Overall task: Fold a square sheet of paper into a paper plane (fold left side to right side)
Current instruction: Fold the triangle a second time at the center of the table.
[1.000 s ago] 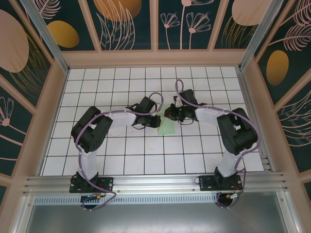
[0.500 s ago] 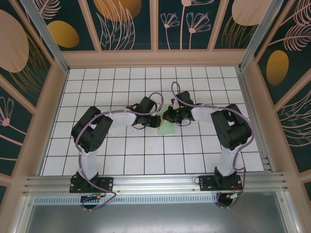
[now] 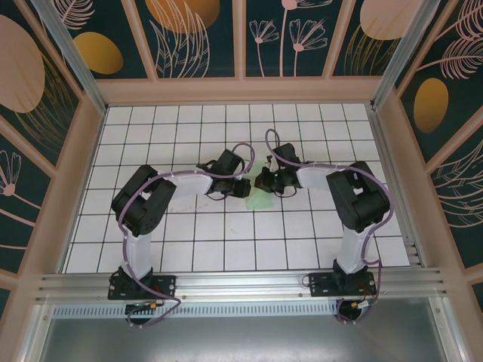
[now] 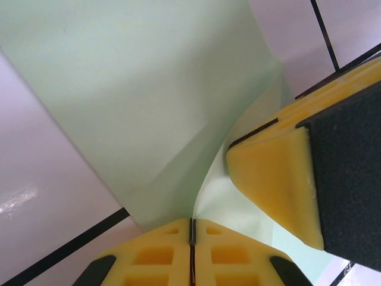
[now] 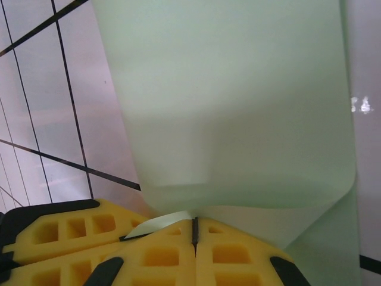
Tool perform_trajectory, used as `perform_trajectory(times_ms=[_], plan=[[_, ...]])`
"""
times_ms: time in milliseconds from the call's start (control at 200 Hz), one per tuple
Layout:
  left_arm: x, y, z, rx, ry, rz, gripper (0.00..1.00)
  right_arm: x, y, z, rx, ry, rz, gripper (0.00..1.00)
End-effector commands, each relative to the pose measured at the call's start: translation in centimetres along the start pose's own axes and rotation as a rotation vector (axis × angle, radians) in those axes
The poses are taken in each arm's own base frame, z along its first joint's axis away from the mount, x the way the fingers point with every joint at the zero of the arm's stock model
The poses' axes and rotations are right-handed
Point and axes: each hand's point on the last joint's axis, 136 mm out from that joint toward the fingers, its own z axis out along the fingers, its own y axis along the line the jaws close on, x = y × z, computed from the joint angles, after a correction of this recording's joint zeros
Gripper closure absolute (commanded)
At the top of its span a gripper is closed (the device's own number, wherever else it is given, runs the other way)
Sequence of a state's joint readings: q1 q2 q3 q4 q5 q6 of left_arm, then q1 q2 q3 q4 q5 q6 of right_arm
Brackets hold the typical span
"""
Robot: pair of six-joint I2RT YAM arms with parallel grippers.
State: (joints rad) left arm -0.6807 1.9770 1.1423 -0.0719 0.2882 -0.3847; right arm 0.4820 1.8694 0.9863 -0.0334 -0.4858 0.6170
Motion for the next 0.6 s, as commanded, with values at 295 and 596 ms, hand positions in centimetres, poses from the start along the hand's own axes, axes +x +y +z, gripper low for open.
perform_trajectory(times_ms=[295, 596], plan=[[2.5, 1.7, 1.2, -0.057, 0.088, -0.007, 0.89, 2.4, -4.7, 0.9, 0.105, 0.053, 0.057, 0.98], [-1.1, 0.8, -3.7, -0.122, -0.036, 0.003, 0.66, 3.3, -6.3, 0.8, 0.131, 0.062, 0.081, 0.98]])
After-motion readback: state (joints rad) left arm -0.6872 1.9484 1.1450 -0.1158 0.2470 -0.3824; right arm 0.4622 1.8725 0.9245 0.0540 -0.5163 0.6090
